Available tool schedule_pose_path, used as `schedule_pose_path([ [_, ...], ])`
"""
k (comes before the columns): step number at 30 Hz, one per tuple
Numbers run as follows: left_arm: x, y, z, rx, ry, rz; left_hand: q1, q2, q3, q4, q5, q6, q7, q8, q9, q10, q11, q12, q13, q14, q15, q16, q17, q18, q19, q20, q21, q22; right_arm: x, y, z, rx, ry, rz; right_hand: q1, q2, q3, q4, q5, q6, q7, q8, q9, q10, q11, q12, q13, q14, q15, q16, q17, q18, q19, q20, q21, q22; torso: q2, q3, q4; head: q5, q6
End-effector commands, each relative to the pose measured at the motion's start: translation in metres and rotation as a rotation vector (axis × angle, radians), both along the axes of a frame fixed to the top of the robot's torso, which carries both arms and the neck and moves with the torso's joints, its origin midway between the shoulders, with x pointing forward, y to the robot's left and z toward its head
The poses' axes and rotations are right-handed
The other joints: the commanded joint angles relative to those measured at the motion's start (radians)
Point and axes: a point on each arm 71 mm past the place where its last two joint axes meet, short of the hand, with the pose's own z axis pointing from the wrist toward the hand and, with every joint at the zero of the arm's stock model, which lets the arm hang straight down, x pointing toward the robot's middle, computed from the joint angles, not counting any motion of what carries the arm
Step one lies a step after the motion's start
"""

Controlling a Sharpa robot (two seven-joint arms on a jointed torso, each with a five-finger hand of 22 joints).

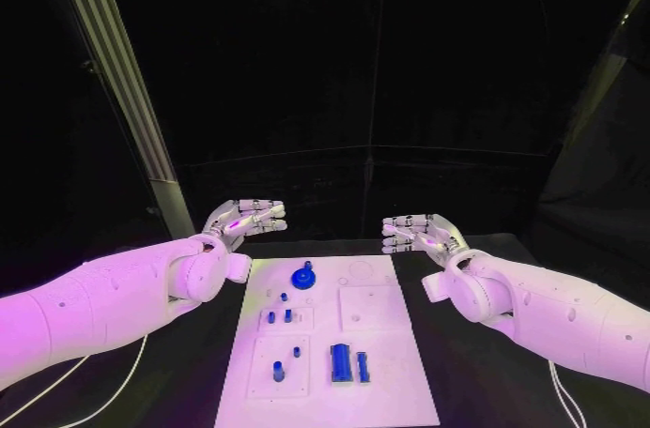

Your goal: Assemble the parts on the task board

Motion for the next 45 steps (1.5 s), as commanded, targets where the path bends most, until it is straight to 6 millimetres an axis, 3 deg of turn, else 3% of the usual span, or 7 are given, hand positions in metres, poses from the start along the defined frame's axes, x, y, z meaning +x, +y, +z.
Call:
schedule_pose_path([
  [1,0.000,0.000,0.000,-0.001,0.000,0.001,-0.407,0.078,-0.066,-0.085,-0.032,-0.289,-0.053,-0.035,-0.067,-0.306,-0.044,-0.048,-0.063,-0.303,-0.039,-0.075,-0.035,-0.054,-0.256,-0.074,-0.042,-0.099,0.000,0.000,0.000,0.003,-0.001,0.000,-0.415,-0.028,0.055,0.026,-0.042,-0.272,-0.057,-0.066,-0.041,-0.304,-0.050,-0.035,-0.044,-0.333,-0.036,-0.066,-0.052,-0.051,-0.320,-0.066,-0.049,-0.039,-0.001,0.0009,-0.0002,0.001,0.002],
  [13,-0.025,-0.019,-0.010,0.018,-0.003,0.059,-0.748,0.078,-0.122,-0.085,-0.105,-0.533,-0.099,-0.116,-0.067,-0.567,-0.083,-0.151,-0.063,-0.560,-0.133,-0.137,-0.112,-0.083,-0.471,-0.137,-0.140,-0.180,-0.020,0.013,0.007,0.048,-0.016,-0.087,-0.761,-0.099,0.055,0.026,-0.139,-0.497,-0.105,-0.066,-0.129,-0.557,-0.157,-0.107,-0.132,-0.614,-0.113,-0.066,-0.160,-0.079,-0.589,-0.121,-0.092,-0.124,-0.030,0.0065,0.0453,-0.004,-0.047],
  [18,-0.049,-0.034,-0.013,0.037,-0.015,0.114,-0.866,0.078,-0.139,-0.085,-0.105,-0.616,-0.176,-0.116,-0.067,-0.657,-0.155,-0.151,-0.063,-0.649,-0.133,-0.156,-0.112,-0.096,-0.546,-0.159,-0.140,-0.206,-0.042,0.023,0.014,0.078,-0.014,-0.166,-0.874,-0.099,0.055,0.026,-0.139,-0.573,-0.122,-0.066,-0.129,-0.641,-0.157,-0.107,-0.132,-0.709,-0.113,-0.066,-0.160,-0.090,-0.680,-0.138,-0.164,-0.124,-0.031,0.0066,0.0458,-0.004,-0.048],
  [19,-0.057,-0.038,-0.013,0.043,-0.020,0.131,-0.894,0.078,-0.144,-0.085,-0.105,-0.636,-0.176,-0.116,-0.067,-0.678,-0.155,-0.151,-0.063,-0.670,-0.133,-0.161,-0.112,-0.104,-0.563,-0.164,-0.140,-0.213,-0.049,0.025,0.015,0.084,-0.011,-0.186,-0.908,-0.099,0.055,0.026,-0.139,-0.596,-0.194,-0.066,-0.129,-0.667,-0.157,-0.107,-0.132,-0.738,-0.113,-0.066,-0.160,-0.090,-0.708,-0.144,-0.164,-0.124,-0.031,0.0066,0.0458,-0.004,-0.048],
  [22,-0.070,-0.045,-0.012,0.053,-0.031,0.160,-0.946,0.078,-0.216,-0.085,-0.105,-0.674,-0.176,-0.116,-0.067,-0.717,-0.155,-0.151,-0.063,-0.709,-0.133,-0.236,-0.112,-0.104,-0.596,-0.173,-0.140,-0.224,-0.059,0.029,0.018,0.091,-0.004,-0.220,-0.961,-0.099,0.055,0.026,-0.139,-0.631,-0.194,-0.066,-0.129,-0.707,-0.157,-0.107,-0.132,-0.783,-0.113,-0.066,-0.160,-0.171,-0.750,-0.216,-0.164,-0.124,-0.031,0.0066,0.0458,-0.004,-0.048],
  [24,-0.077,-0.049,-0.010,0.059,-0.037,0.176,-0.974,0.078,-0.216,-0.085,-0.105,-0.694,-0.176,-0.116,-0.067,-0.739,-0.155,-0.151,-0.063,-0.731,-0.133,-0.236,-0.112,-0.180,-0.614,-0.248,-0.140,-0.231,-0.065,0.031,0.020,0.094,0.000,-0.236,-0.990,-0.099,0.055,0.026,-0.139,-0.651,-0.194,-0.066,-0.129,-0.729,-0.157,-0.107,-0.132,-0.808,-0.113,-0.066,-0.160,-0.171,-0.774,-0.216,-0.164,-0.124,-0.031,0.0066,0.0458,-0.004,-0.048],
  [45,-0.092,-0.055,-0.006,0.070,-0.053,0.211,-1.195,0.078,-0.216,-0.085,-0.105,-0.850,-0.176,-0.116,-0.067,-0.905,-0.155,-0.151,-0.063,-0.896,-0.133,-0.236,-0.112,-0.180,-0.751,-0.248,-0.140,-0.316,-0.075,0.034,0.022,0.096,0.008,-0.263,-1.210,-0.099,0.055,0.026,-0.139,-0.799,-0.194,-0.066,-0.129,-0.895,-0.157,-0.107,-0.132,-0.994,-0.113,-0.066,-0.160,-0.171,-0.953,-0.216,-0.164,-0.124,-0.031,0.0066,0.0458,-0.004,-0.048],
])
